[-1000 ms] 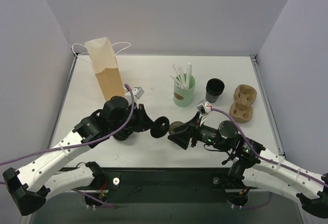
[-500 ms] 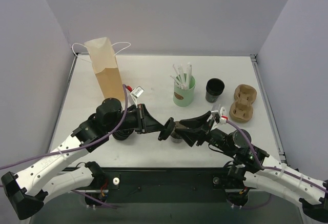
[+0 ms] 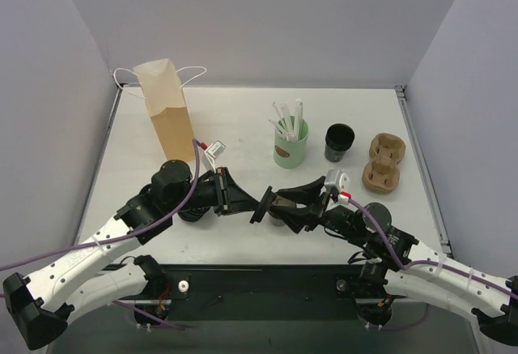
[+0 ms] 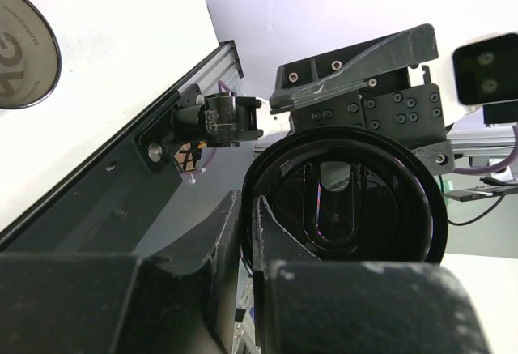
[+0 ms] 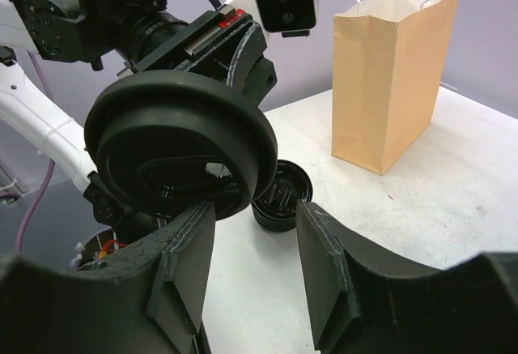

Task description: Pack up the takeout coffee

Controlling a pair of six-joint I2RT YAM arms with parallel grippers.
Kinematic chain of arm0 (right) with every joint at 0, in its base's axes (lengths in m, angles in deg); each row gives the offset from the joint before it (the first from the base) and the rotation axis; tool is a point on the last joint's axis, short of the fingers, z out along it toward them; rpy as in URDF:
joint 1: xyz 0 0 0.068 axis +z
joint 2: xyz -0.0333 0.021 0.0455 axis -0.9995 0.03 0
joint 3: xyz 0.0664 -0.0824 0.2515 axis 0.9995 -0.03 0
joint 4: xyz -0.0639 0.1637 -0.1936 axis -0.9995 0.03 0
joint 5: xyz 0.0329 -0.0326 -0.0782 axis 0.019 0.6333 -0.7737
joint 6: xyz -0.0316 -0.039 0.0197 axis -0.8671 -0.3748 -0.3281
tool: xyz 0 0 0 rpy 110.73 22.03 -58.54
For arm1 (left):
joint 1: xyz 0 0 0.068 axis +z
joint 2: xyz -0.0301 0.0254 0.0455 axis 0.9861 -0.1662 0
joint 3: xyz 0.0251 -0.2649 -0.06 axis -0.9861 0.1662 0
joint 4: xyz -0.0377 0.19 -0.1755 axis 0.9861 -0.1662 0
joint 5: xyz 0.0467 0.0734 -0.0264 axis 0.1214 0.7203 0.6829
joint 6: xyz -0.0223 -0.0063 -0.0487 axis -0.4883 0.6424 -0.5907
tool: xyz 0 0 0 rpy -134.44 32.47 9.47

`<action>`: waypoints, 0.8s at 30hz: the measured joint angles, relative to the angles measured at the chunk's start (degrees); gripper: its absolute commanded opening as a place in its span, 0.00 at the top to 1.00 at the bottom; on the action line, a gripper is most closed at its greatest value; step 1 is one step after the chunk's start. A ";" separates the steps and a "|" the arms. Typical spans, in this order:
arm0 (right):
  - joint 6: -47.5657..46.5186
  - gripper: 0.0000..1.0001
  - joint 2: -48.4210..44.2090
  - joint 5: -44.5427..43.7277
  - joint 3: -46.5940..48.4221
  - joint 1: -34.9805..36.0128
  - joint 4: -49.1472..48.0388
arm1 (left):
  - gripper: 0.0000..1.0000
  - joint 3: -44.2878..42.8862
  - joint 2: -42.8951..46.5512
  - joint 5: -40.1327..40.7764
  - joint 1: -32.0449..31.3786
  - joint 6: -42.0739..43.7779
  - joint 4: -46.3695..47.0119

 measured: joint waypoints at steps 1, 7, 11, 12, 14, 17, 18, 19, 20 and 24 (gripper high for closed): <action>-0.44 0.55 0.09 0.00 0.00 0.04 -0.11 | 0.99 0.00 0.13 0.02 0.00 -0.26 0.02; -2.03 0.57 0.37 0.59 0.72 0.09 0.07 | 0.99 0.02 1.14 0.00 0.00 -1.42 0.07; -2.21 0.57 0.31 1.79 1.86 0.22 0.46 | 0.99 0.92 1.16 0.00 0.00 -1.68 0.55; -2.27 0.56 0.31 2.16 2.19 0.31 0.83 | 0.99 1.18 1.11 -0.02 0.00 -1.77 0.66; -2.34 0.56 0.31 2.69 2.91 0.35 1.62 | 0.99 1.53 1.01 -0.07 0.00 -1.84 0.85; -2.60 0.57 0.31 2.67 3.63 0.35 2.71 | 0.99 1.77 0.68 -0.26 0.00 -2.08 1.31; -2.80 0.58 0.31 2.67 3.85 0.35 3.15 | 1.00 1.90 0.68 -0.35 0.00 -2.21 1.57; -3.04 0.59 0.33 2.64 4.07 0.35 3.61 | 0.99 2.05 0.68 -0.39 0.00 -2.36 1.92; -3.26 0.61 0.33 2.62 4.31 0.35 3.93 | 0.99 2.25 0.70 -0.44 0.00 -2.62 2.34; -4.04 0.63 0.59 2.58 4.87 0.35 4.35 | 0.99 3.26 0.70 -0.87 0.00 -3.80 3.72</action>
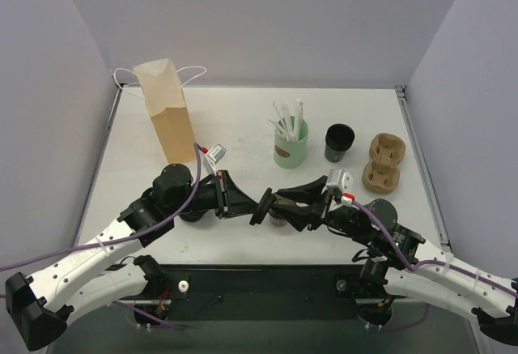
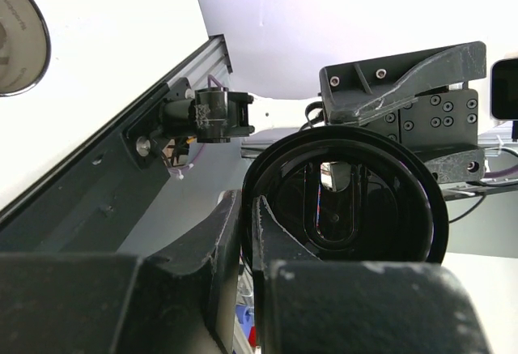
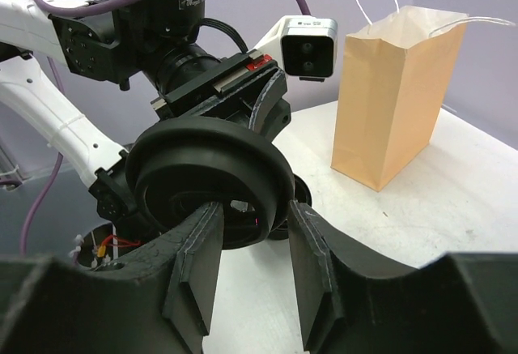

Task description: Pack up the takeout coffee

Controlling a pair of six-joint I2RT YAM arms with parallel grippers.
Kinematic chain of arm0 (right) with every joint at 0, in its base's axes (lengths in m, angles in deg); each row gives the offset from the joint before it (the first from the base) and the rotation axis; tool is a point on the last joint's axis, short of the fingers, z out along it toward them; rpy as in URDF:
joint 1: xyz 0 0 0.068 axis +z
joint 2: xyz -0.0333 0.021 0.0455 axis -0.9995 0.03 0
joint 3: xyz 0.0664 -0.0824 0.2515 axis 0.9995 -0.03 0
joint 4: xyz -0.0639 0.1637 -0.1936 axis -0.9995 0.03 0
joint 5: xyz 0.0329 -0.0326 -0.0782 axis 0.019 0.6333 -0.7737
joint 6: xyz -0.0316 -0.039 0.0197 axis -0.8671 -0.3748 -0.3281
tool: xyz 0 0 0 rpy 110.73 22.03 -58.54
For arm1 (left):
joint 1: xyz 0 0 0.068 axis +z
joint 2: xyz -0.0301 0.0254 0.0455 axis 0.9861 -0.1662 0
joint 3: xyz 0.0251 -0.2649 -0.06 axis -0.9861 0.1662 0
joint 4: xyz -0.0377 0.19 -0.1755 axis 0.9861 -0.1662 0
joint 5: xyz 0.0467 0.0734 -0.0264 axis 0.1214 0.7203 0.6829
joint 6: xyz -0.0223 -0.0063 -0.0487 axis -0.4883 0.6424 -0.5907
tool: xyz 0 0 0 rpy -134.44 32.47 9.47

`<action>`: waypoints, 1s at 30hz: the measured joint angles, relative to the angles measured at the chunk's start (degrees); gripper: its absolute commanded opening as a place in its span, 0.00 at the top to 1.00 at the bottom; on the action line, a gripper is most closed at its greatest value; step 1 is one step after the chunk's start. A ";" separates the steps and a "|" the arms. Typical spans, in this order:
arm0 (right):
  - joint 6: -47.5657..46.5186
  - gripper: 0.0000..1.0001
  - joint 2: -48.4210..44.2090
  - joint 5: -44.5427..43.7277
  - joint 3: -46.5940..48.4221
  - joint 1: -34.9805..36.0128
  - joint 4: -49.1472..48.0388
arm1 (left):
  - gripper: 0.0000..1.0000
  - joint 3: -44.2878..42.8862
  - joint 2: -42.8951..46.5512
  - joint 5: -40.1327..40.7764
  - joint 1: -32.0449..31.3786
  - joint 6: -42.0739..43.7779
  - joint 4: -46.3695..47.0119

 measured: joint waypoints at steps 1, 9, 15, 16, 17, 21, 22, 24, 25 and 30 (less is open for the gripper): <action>-0.26 0.67 0.17 0.00 0.00 0.02 0.02 | 0.99 0.33 -0.02 -0.24 0.00 -0.39 0.57; -2.62 0.80 2.16 0.09 0.90 0.04 -0.26 | 0.99 0.70 0.11 -0.81 0.00 -2.16 2.38; -4.11 1.00 2.82 0.15 1.60 0.04 -0.44 | 0.98 0.72 0.09 -1.53 0.00 -2.71 2.69; -4.35 1.00 2.82 0.22 1.60 0.04 -0.46 | 0.98 0.74 0.09 -1.64 0.00 -2.73 2.73; -4.52 1.00 2.82 0.26 1.60 0.04 -0.46 | 0.96 0.81 0.11 -1.66 0.00 -2.78 2.75; -5.18 1.00 2.82 0.28 1.60 0.04 -0.39 | 0.89 1.05 0.15 -1.66 0.00 -2.91 2.97; -5.27 1.00 2.80 0.28 1.60 0.04 -0.37 | 0.80 1.11 0.20 -1.66 0.00 -2.95 3.10; -5.31 1.00 2.71 0.07 1.60 0.04 -0.37 | 0.71 1.14 0.24 -1.66 0.00 -2.99 3.21; -5.27 1.00 2.62 -0.20 1.60 0.04 -0.31 | 0.67 1.14 0.26 -1.64 0.00 -3.02 3.26; -4.76 1.00 1.27 -3.76 1.77 0.09 1.55 | 0.29 1.14 0.61 -1.38 0.00 -2.27 2.95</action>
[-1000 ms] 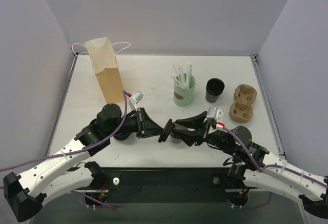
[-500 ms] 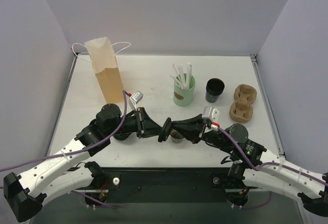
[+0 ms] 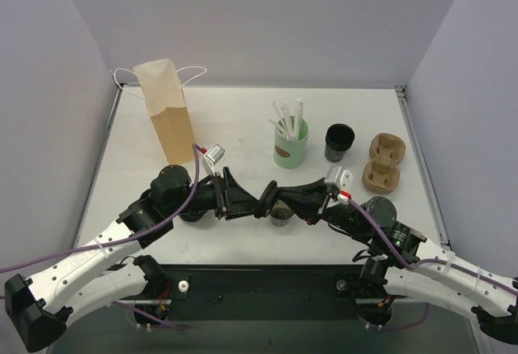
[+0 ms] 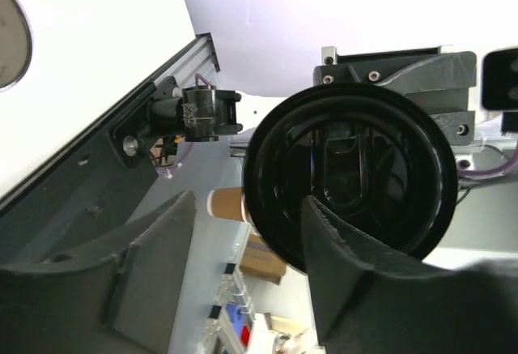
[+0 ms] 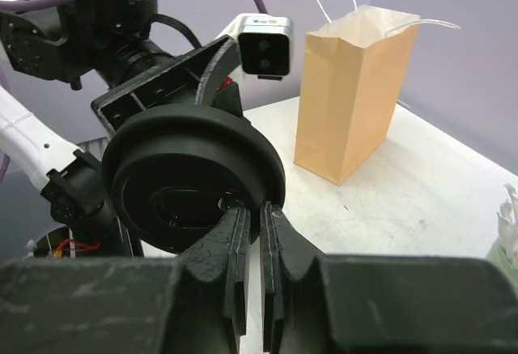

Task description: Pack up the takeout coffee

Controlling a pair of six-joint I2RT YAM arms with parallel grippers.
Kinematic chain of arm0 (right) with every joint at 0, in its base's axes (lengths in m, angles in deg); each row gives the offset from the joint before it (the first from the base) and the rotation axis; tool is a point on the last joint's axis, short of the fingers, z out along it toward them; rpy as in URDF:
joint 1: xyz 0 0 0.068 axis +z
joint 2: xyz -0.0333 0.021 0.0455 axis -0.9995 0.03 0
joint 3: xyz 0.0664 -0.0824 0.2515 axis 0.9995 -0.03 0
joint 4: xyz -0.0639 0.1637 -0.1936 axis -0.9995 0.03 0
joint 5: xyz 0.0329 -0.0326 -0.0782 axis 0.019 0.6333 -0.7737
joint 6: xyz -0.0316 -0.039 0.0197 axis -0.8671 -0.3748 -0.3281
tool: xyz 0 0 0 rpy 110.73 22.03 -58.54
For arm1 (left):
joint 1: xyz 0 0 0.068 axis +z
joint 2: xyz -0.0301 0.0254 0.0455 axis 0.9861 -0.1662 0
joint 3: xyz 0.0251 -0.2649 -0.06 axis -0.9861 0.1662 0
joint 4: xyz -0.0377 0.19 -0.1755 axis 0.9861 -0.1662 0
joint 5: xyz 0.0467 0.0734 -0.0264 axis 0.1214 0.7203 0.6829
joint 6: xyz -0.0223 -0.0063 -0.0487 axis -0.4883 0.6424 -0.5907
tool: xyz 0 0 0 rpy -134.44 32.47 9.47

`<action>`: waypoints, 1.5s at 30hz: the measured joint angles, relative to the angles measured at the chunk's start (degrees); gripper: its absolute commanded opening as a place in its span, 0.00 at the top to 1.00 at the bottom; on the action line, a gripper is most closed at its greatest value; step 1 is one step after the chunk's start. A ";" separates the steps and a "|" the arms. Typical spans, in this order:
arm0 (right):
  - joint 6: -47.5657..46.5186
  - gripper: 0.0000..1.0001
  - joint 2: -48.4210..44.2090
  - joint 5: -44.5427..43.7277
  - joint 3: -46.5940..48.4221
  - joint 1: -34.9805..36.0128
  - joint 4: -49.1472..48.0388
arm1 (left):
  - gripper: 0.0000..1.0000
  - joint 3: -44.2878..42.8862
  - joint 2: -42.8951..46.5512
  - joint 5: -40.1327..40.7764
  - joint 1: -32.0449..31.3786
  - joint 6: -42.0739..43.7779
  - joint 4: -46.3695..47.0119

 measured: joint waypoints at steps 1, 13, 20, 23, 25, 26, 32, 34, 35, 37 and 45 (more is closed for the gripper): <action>0.24 1.00 -0.44 -0.98 0.15 0.00 0.83 | 0.27 0.00 0.15 0.37 0.07 0.52 -0.48; 14.38 1.00 -0.13 -20.26 13.46 -0.02 31.61 | 0.10 -13.51 -2.54 12.37 8.04 19.80 -23.45; 24.39 1.00 11.26 -27.23 23.06 -2.45 52.61 | 0.10 -16.74 -2.67 23.85 9.01 34.53 -34.64; 26.88 1.00 16.15 -25.18 23.78 -6.25 57.13 | 0.10 -14.34 0.46 26.97 9.01 38.56 -35.23; 28.11 1.00 19.74 -23.74 24.22 -7.98 59.45 | 0.10 -10.78 4.48 28.20 9.01 40.68 -35.39; 28.52 1.00 21.68 -23.12 24.83 -8.59 60.63 | 0.10 -9.09 6.56 28.59 9.01 41.46 -35.50; 29.49 1.00 33.48 -19.32 31.61 -9.51 64.74 | 0.10 -1.88 16.44 29.51 8.94 44.22 -35.78; 29.53 1.00 36.70 -18.67 33.42 -9.55 64.83 | 0.10 -1.66 18.10 29.75 8.74 44.92 -35.74; 29.53 1.00 37.88 -18.34 33.88 -9.62 64.96 | 0.10 -1.66 18.53 29.99 8.57 45.07 -35.60; 29.53 1.00 39.87 -17.57 34.77 -9.88 65.61 | 0.10 -1.66 19.23 30.38 8.11 45.33 -35.30; 29.53 1.00 49.05 -15.30 41.20 -10.62 70.53 | 0.10 -1.66 18.03 30.93 7.74 46.49 -34.99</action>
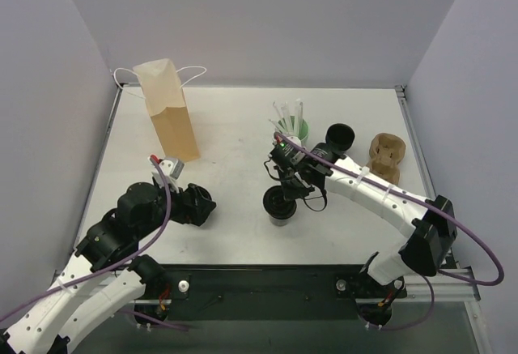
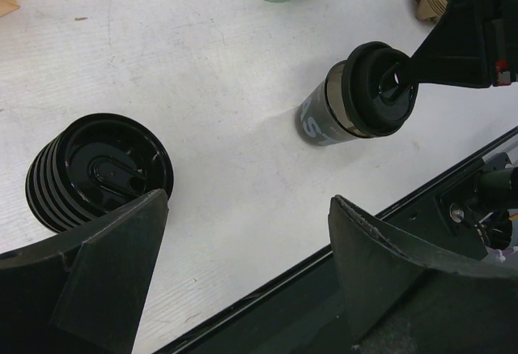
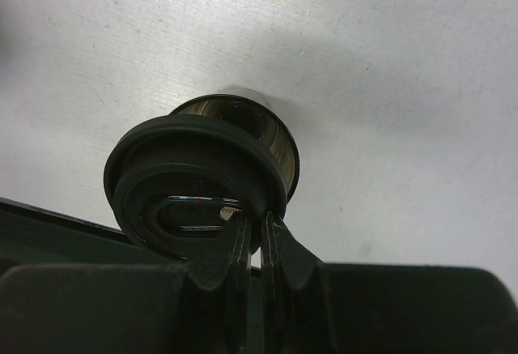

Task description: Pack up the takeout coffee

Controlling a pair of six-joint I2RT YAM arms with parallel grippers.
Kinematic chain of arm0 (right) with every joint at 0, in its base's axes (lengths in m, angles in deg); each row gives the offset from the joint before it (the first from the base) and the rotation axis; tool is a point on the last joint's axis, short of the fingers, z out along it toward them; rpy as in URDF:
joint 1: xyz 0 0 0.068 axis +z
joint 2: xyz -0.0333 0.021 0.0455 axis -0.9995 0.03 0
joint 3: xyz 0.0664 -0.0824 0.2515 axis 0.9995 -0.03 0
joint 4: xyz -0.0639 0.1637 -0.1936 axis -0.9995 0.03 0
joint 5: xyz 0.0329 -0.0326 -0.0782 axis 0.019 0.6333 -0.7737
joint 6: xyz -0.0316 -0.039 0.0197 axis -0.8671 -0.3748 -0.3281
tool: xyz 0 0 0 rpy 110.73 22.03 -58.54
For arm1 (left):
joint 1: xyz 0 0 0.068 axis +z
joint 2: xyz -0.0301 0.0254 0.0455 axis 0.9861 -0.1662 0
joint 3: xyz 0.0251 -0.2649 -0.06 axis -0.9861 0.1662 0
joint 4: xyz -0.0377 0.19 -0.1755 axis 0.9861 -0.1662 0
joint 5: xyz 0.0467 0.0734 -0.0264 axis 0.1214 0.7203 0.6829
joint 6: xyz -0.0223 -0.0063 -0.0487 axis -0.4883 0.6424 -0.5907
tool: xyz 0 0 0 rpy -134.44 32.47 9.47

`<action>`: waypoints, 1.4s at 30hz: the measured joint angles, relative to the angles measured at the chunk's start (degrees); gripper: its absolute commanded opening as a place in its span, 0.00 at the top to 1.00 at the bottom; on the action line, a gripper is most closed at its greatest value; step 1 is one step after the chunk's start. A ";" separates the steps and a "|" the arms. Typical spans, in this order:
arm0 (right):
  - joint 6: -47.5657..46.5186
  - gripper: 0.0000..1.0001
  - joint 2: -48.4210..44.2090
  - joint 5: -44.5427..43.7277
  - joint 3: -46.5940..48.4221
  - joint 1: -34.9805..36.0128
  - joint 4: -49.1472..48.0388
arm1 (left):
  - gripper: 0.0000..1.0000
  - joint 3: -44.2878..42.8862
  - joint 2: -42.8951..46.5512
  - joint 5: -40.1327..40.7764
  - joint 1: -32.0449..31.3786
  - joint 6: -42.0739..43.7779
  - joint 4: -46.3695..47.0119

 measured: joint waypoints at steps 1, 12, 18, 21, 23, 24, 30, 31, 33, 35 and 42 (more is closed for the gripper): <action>-0.02 1.00 0.79 0.09 0.59 0.00 0.46 | 0.10 0.00 -0.07 0.00 0.00 0.04 0.00; -0.02 1.00 6.54 0.37 4.66 -0.11 5.33 | 0.10 0.00 1.36 1.14 -0.04 0.07 0.00; -0.15 1.00 8.59 -0.09 6.25 -0.44 6.23 | 0.10 0.00 1.40 1.51 -0.04 0.07 0.00; -0.26 1.00 9.77 -0.33 6.97 -0.70 6.34 | 0.10 0.00 1.40 1.55 -0.04 0.09 0.02; -0.26 1.00 10.25 -0.66 7.17 -0.85 6.49 | 0.09 0.00 1.40 1.64 -0.04 0.07 0.00; -0.26 1.00 10.43 -0.79 7.21 -0.85 6.56 | 0.10 0.00 1.40 1.66 -0.04 0.07 0.00; -0.26 1.00 10.67 -1.36 7.26 -1.22 6.97 | 0.10 0.00 1.53 1.66 -0.04 0.07 0.00; -0.28 1.00 10.67 -1.38 7.26 -1.22 7.04 | 0.09 0.00 1.53 1.68 -0.04 0.07 0.00; -0.39 1.00 10.67 -1.38 7.26 -1.22 7.08 | 0.09 0.00 1.51 1.66 -0.04 0.07 0.00; -0.48 1.00 10.67 -1.36 7.26 -1.22 7.08 | 0.09 0.00 1.49 1.66 -0.04 0.07 0.00; -1.33 1.00 10.67 -0.42 7.26 -1.57 7.08 | 0.10 0.00 1.38 1.66 -0.04 0.07 0.00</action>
